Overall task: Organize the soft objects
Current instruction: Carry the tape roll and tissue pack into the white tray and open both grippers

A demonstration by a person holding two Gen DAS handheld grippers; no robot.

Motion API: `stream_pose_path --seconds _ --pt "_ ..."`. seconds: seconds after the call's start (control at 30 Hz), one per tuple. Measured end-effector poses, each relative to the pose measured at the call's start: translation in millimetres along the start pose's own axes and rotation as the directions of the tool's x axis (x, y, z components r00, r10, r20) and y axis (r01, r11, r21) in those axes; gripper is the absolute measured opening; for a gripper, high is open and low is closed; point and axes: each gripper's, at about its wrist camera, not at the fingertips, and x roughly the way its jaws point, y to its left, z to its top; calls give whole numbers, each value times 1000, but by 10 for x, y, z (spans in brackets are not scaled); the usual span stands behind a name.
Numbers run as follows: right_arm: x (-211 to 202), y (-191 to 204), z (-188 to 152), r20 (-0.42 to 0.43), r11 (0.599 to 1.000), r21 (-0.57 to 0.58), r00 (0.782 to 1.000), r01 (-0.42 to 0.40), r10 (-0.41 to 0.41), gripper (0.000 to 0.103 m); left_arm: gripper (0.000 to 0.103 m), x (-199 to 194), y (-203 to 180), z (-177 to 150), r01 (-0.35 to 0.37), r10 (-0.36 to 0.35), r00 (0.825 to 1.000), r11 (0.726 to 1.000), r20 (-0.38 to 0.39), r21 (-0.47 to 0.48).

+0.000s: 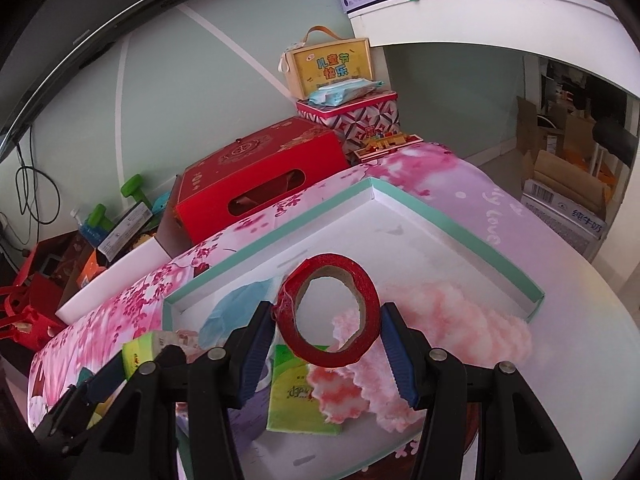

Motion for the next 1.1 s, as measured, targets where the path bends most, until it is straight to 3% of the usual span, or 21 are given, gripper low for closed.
stream_pose_path --seconds 0.23,0.3,0.33,0.37,0.4,0.57,0.63,0.73,1.1 --pt "16 -12 12 8 1000 0 1000 -1 1 57 67 48 -103 -19 6 -6 1000 999 0 40" --pt "6 -16 18 13 1000 -1 1000 3 -3 59 76 29 -116 -17 -2 2 1000 999 6 47" --pt "3 -10 21 15 1000 -5 1000 7 -7 63 85 23 -121 -14 -1 1 1000 999 4 48" --pt "-11 -4 24 21 1000 -13 1000 18 -18 67 87 7 -120 -10 3 -3 1000 999 2 48" --pt "-28 0 22 25 999 -19 999 26 -26 73 87 -4 -117 -5 5 -5 1000 999 4 47" --pt "-114 -6 50 39 1000 -18 999 24 -23 82 88 -79 -68 21 -11 11 1000 999 -12 39" --pt "-135 -15 55 37 999 -23 999 38 -37 91 89 -112 -17 31 -38 39 999 999 -19 30" --pt "-165 -35 61 32 998 -25 998 62 -61 103 91 -167 125 50 -74 74 997 997 -32 -16" --pt "-275 73 33 23 996 -51 997 75 -74 103 92 -360 683 13 -185 174 982 961 -73 -203"
